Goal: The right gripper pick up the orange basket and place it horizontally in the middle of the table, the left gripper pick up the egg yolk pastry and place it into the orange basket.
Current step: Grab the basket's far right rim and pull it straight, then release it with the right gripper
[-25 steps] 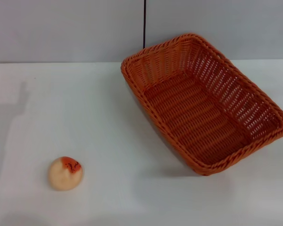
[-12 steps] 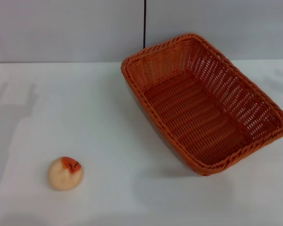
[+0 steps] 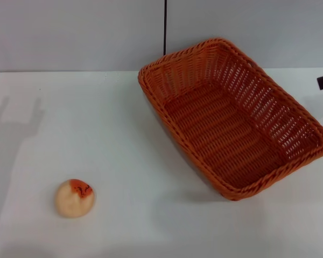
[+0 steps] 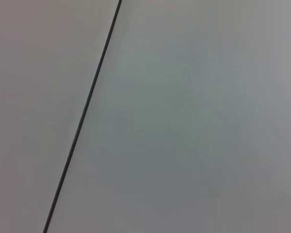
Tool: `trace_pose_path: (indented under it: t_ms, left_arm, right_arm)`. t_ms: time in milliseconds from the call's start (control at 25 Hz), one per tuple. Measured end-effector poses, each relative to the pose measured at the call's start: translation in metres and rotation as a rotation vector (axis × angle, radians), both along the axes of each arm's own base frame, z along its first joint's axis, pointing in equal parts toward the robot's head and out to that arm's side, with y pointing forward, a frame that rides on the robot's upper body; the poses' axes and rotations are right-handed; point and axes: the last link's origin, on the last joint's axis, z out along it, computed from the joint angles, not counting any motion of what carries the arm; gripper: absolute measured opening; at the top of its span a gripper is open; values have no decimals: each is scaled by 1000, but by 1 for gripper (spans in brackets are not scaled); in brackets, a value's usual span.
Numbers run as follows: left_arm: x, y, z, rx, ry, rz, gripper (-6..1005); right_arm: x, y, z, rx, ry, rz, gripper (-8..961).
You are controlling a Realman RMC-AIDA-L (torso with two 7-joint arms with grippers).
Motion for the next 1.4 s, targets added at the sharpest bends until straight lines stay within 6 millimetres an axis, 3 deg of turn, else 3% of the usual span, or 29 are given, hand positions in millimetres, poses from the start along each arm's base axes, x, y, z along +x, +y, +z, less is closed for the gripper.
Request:
trace_pose_path:
  t_ms: [920, 1400]
  left_arm:
    - [2, 2, -1, -10, -9, -10, 794]
    - [1, 4, -2, -18, -9, -3, 794]
  right_arm:
    - [11, 5, -70, -137, -91, -47, 541]
    - [9, 3, -76, -158, -118, -13, 321]
